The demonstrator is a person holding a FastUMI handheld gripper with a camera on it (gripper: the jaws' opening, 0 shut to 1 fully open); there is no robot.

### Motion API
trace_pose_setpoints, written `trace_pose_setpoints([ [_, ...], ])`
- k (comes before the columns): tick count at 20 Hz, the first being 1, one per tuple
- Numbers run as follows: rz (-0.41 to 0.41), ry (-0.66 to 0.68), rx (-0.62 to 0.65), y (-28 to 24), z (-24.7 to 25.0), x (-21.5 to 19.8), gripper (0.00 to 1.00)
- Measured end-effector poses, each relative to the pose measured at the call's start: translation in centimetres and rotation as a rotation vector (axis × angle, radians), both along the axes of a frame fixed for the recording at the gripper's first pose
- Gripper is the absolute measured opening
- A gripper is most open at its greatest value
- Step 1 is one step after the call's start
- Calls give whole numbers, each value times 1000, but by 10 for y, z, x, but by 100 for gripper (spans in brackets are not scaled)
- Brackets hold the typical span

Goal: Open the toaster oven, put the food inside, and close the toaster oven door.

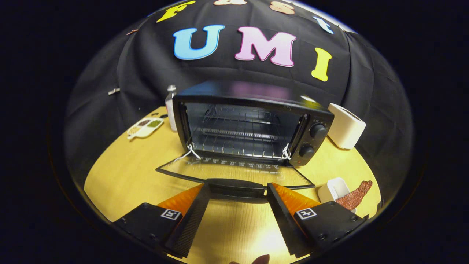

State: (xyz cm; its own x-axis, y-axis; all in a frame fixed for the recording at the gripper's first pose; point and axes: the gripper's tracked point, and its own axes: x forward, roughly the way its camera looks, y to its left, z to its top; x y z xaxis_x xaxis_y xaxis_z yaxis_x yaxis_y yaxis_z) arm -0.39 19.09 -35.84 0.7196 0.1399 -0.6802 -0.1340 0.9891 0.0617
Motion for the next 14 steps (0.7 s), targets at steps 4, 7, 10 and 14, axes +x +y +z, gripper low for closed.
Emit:
trace_pose_setpoints([
  [4, -10, 123, 54, -3, -19, -16, 98],
  [7, 7, 118, 42, -13, -21, -21, 99],
  [10, 35, 93, 47, -19, -10, -20, 98],
  [14, 73, 62, 125, -20, 20, -20, 99],
])
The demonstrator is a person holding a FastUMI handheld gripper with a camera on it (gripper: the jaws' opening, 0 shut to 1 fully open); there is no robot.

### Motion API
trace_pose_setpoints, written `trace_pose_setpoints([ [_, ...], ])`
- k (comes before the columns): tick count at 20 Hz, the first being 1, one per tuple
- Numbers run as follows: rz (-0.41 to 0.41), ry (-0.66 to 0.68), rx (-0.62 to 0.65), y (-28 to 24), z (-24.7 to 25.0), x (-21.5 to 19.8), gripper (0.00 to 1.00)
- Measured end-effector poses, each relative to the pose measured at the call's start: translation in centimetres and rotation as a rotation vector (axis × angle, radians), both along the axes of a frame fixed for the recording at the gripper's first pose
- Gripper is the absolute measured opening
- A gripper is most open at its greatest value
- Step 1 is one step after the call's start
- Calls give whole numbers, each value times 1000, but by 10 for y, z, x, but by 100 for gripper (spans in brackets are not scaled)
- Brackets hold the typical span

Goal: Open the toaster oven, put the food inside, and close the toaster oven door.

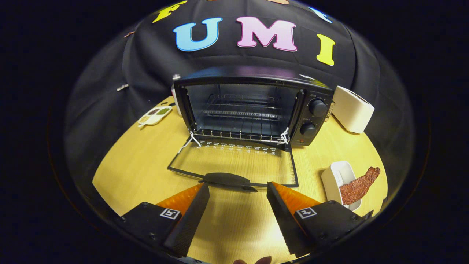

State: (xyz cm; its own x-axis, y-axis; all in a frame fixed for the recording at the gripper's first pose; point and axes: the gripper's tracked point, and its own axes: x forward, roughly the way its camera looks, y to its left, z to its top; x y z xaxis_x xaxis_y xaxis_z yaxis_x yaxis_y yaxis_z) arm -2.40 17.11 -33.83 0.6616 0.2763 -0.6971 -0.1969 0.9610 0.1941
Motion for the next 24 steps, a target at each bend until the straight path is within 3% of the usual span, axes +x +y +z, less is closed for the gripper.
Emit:
trace_pose_setpoints([
  [6, 46, -100, 97, -28, 67, 10, 98],
  [9, 43, -119, 148, -61, 92, 15, 98],
  [12, 44, -160, 122, -108, 109, 24, 97],
  [15, 37, -157, 134, -150, 114, 26, 99],
  [20, 54, -202, 20, -243, 106, 39, 99],
  [24, 84, -102, 34, -288, 80, 43, 99],
])
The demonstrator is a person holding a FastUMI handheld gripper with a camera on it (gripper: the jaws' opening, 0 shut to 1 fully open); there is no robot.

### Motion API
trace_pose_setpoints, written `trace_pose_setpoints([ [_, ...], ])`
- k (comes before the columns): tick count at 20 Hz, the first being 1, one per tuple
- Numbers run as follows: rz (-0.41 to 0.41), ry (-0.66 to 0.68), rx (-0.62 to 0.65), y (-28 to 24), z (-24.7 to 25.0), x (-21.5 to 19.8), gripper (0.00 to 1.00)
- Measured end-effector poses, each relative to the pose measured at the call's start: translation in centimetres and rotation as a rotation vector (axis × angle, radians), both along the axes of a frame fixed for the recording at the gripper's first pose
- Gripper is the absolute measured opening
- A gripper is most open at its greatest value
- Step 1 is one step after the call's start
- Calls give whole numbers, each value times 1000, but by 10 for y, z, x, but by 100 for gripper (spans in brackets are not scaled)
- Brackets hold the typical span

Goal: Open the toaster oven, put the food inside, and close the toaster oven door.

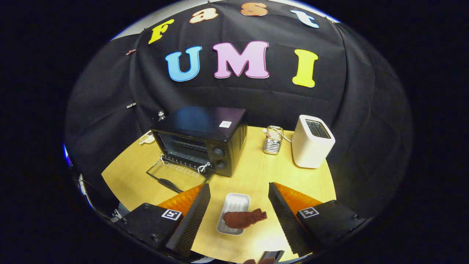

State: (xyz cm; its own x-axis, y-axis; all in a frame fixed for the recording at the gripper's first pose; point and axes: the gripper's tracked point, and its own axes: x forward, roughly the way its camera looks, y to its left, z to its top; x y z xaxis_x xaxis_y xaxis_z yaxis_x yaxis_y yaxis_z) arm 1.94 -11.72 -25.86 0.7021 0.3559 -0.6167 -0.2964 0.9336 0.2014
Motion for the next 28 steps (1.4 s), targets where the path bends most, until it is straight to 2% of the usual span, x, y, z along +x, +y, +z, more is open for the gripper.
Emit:
trace_pose_setpoints([
  [2, 30, 54, 25, -14, -10, 3, 99],
  [6, 191, 220, 94, -14, -41, -6, 98],
  [7, 209, 259, 110, -18, -46, -10, 89],
  [8, 226, 278, 117, -19, -53, -8, 86],
  [11, 296, 350, 99, -22, -80, -15, 86],
  [20, 388, 610, 228, -5, -135, -25, 86],
  [22, 394, 656, 282, 4, -138, -25, 83],
  [23, 398, 682, 286, 5, -142, -28, 74],
  [26, 409, 707, 256, 5, -156, -30, 63],
  [28, 414, 746, 270, 7, -157, -36, 43],
])
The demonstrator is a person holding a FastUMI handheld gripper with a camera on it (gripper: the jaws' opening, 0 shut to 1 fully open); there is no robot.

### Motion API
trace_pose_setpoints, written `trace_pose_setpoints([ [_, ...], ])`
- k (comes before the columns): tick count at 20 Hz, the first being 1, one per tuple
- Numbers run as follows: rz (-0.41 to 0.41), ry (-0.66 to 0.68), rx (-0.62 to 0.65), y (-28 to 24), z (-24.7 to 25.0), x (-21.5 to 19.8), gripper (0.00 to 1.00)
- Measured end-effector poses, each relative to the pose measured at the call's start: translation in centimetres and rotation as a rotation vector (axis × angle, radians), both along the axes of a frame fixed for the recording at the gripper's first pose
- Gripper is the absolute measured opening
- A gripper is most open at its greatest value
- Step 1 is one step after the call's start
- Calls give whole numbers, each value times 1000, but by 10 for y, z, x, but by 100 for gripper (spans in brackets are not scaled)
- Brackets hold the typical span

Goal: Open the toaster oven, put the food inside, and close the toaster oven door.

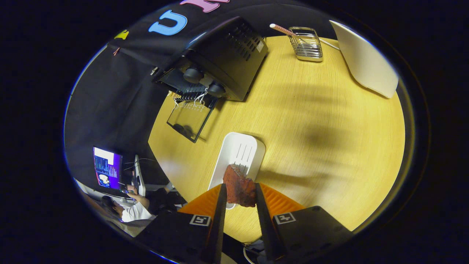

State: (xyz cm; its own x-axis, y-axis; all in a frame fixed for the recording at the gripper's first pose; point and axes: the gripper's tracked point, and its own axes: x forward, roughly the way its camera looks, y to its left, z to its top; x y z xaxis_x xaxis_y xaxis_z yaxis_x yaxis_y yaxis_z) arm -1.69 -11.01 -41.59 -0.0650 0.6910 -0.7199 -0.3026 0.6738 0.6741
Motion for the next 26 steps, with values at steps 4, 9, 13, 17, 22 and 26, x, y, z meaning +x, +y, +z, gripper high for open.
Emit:
trace_pose_setpoints([
  [4, -47, -34, 0, -3, 6, -3, 19],
  [9, -149, -168, -41, -7, 31, -2, 16],
  [13, -278, -269, -30, -1, 69, 7, 16],
  [17, -344, -352, -39, 26, 105, 2, 16],
  [22, -403, -456, 15, 85, 155, -5, 16],
  [26, -450, -568, 2, 130, 175, -1, 16],
])
